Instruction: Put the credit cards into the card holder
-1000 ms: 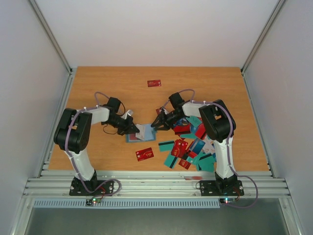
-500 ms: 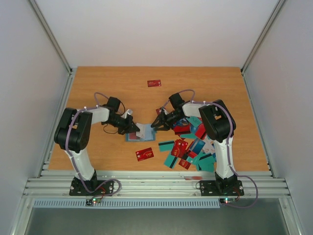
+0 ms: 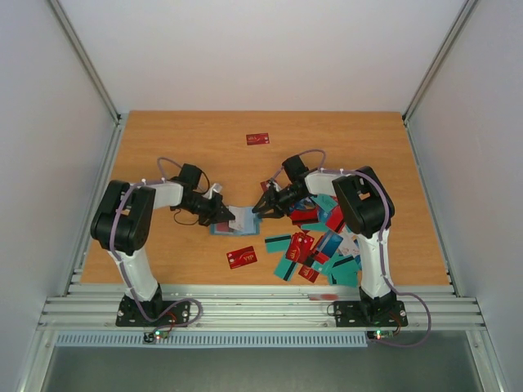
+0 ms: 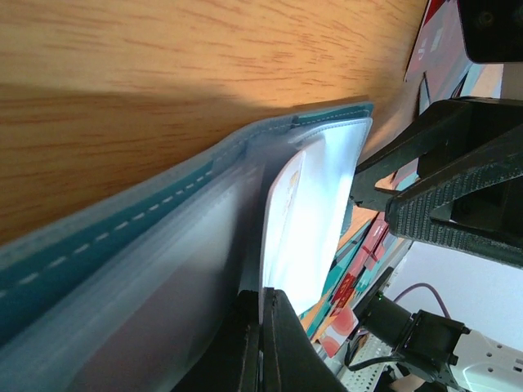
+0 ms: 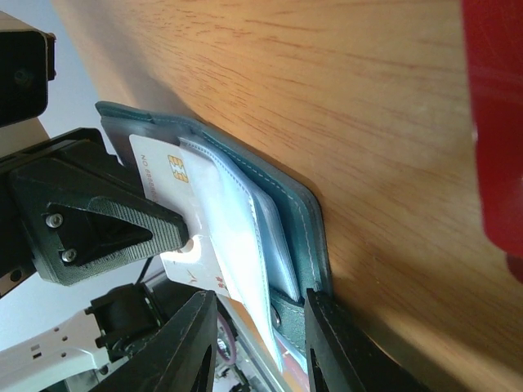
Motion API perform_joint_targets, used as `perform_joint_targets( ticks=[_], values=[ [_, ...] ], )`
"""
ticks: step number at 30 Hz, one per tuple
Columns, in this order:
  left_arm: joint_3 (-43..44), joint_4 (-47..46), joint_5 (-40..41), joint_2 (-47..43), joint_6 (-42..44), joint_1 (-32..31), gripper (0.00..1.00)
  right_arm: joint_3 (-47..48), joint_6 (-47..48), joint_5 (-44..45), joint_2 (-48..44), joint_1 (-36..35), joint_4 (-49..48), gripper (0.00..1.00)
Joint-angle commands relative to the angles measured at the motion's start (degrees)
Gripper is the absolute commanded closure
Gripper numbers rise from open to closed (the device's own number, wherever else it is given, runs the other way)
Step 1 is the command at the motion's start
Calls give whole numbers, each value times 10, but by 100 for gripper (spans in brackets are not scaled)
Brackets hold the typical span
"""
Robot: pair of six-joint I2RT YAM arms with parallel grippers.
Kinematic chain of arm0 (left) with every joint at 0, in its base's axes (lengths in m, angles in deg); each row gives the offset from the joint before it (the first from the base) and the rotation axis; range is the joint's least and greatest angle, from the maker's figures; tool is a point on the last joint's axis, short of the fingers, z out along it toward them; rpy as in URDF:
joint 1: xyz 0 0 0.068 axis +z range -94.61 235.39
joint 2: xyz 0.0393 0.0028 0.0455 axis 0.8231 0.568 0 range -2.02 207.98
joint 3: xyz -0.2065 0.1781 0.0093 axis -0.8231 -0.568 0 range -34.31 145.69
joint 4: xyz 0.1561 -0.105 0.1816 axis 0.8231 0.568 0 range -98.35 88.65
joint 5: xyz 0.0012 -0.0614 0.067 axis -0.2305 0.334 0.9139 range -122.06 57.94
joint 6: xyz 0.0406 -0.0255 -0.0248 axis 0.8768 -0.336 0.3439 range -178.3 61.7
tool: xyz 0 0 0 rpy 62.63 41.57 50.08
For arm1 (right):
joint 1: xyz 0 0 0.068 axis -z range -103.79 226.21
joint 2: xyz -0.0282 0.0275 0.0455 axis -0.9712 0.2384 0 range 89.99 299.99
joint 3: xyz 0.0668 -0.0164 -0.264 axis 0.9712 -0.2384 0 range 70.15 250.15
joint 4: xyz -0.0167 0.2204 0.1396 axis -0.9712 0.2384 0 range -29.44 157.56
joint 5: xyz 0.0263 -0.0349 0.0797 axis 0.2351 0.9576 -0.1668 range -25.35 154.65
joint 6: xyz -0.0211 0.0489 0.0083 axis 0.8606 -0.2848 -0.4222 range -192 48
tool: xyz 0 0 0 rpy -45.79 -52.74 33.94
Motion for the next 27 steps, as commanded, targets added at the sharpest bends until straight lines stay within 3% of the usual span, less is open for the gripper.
perform_joint_targets(
  ticks=[1, 27],
  values=[
    [-13, -32, 47, 8, -31, -19, 100, -23, -13, 44, 7, -12, 29, 68],
    [20, 7, 71, 19, -26, -59, 95, -42, -15, 61, -18, -12, 17, 69]
  ],
)
